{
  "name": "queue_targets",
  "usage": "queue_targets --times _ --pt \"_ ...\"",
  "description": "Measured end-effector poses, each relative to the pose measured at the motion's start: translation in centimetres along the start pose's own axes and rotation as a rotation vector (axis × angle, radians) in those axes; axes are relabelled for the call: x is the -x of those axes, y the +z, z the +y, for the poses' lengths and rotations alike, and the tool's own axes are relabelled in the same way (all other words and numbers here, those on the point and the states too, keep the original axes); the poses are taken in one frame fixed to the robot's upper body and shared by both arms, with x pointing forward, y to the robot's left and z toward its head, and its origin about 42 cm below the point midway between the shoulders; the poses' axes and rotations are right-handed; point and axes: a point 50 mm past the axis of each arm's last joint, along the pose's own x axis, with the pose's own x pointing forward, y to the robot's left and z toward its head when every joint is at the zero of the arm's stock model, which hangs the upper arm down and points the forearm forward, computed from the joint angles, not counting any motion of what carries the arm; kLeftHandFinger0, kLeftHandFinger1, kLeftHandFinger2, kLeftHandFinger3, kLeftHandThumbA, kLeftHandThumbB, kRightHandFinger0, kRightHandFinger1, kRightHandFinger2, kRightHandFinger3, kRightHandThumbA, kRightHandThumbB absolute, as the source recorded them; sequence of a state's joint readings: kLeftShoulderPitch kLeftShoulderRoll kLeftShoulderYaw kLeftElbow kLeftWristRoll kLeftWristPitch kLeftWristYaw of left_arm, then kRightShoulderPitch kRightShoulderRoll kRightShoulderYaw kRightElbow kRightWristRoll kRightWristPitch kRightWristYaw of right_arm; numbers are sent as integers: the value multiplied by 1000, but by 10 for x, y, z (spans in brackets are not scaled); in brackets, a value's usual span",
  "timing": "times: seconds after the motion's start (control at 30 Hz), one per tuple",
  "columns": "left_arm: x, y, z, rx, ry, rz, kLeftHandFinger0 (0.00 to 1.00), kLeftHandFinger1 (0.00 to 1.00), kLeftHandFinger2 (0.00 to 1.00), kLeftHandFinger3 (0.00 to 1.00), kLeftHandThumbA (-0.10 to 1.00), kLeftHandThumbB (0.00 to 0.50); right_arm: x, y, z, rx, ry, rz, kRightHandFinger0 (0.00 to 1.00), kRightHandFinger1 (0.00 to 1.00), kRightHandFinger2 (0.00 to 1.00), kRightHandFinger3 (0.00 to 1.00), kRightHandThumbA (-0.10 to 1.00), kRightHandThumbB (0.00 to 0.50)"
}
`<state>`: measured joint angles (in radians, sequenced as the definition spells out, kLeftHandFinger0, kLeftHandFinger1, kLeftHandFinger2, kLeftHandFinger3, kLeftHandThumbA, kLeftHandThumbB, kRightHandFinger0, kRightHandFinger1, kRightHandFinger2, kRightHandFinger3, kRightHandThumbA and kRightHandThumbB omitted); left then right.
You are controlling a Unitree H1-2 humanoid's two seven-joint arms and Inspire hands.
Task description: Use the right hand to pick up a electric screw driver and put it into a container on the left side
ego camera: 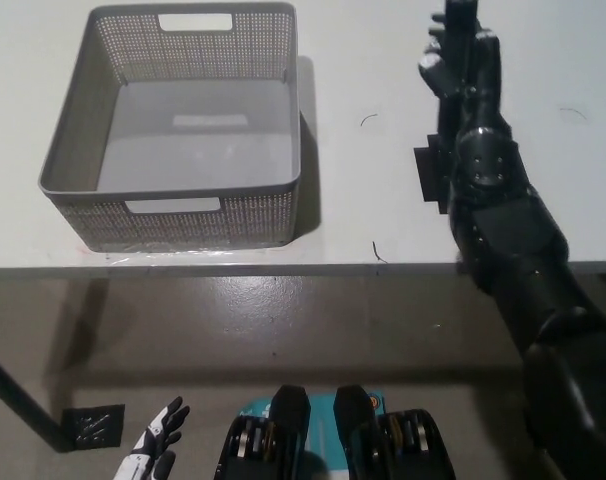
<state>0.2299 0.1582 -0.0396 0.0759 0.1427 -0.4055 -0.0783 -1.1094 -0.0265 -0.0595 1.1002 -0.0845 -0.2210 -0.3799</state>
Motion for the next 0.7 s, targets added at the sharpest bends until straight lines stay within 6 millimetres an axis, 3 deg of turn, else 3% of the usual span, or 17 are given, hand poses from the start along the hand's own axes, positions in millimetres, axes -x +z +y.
queue_targets --times 0.13,0.27,0.37,0.4,0.5,0.57,0.6,0.7 --pt "1 -1 -1 -3 -4 3 1000 1000 1000 1000 1000 173 4 14 18 -23 25 -41 0 278 682 676 -100 149" --pt "2 -1 -3 -4 -10 7 1000 1000 1000 1000 1000 172 11 27 37 -46 56 -75 0 221 613 575 -100 158" --pt "3 -1 -4 -3 -15 9 1000 1000 1000 1000 1000 165 15 39 49 -55 75 -109 0 252 652 590 -100 138" --pt "3 -1 -4 -2 -16 9 1000 1000 1000 1000 1000 159 17 44 53 -61 82 -121 0 262 660 598 -100 153" --pt "3 -2 -5 -1 -21 10 1000 1000 1000 1000 1000 143 22 55 65 -63 107 -154 0 251 603 605 -100 164" --pt "3 -3 -7 0 -27 13 1000 1000 1000 1000 1000 138 25 61 72 -59 122 -167 0 124 450 573 -100 171" --pt "4 -5 -7 -1 -31 14 1000 1000 1000 1000 1000 136 28 64 77 -59 131 -172 0 104 468 611 -100 156" --pt "5 -8 -11 -4 -50 20 1000 1000 1000 1000 1000 132 34 71 89 -68 155 -178 0 189 631 734 -100 145"
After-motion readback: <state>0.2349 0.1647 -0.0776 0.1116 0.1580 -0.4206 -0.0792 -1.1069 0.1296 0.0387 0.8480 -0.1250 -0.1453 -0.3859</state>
